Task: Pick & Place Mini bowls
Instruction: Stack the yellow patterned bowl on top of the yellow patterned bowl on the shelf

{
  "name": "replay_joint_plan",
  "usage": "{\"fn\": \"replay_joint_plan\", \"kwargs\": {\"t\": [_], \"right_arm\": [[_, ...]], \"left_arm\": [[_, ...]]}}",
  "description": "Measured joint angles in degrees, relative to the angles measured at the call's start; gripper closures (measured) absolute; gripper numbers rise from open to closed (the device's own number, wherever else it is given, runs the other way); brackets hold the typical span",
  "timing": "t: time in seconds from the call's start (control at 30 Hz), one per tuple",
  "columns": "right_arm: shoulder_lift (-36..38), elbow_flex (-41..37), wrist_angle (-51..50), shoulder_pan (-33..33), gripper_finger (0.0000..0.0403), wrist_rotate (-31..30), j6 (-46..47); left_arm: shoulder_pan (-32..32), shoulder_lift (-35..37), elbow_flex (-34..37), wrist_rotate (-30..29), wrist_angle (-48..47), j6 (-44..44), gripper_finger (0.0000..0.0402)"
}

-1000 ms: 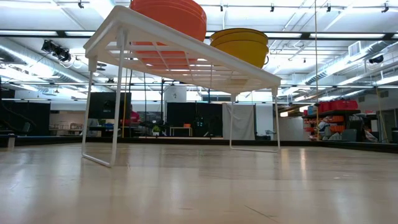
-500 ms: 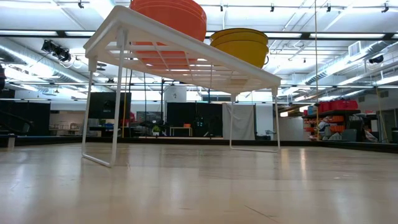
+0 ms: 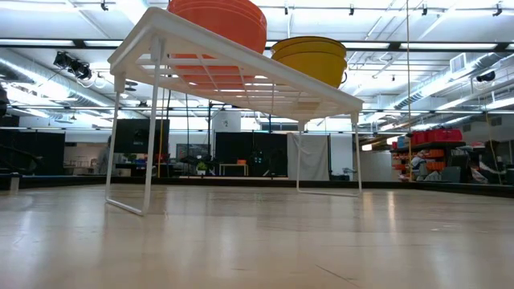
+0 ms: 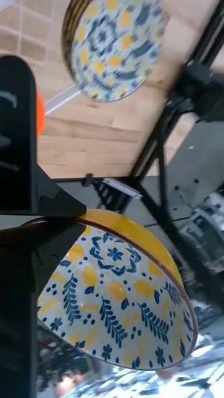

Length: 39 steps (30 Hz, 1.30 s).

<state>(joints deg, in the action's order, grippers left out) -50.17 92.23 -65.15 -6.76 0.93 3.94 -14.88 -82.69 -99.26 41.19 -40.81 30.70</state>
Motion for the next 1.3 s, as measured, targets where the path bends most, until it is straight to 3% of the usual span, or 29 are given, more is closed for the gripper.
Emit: {"fn": "replay_joint_plan", "kwargs": {"t": [0.53,0.97,1.3], "right_arm": [[0.0,0.0,0.0,0.0,0.0371,0.0,0.0],[0.0,0.0,0.0,0.0,0.0371,0.0,0.0],[0.0,0.0,0.0,0.0,0.0371,0.0,0.0]], "left_arm": [[-4.6,-10.7,-5.2,-3.6,-0.4,7.6,0.0393],[-5.7,-19.7,-5.2,-6.7,-2.5,7.6,0.0393],[-7.1,-21.3,-5.2,-10.8,-7.8,4.2,0.0394]]}}
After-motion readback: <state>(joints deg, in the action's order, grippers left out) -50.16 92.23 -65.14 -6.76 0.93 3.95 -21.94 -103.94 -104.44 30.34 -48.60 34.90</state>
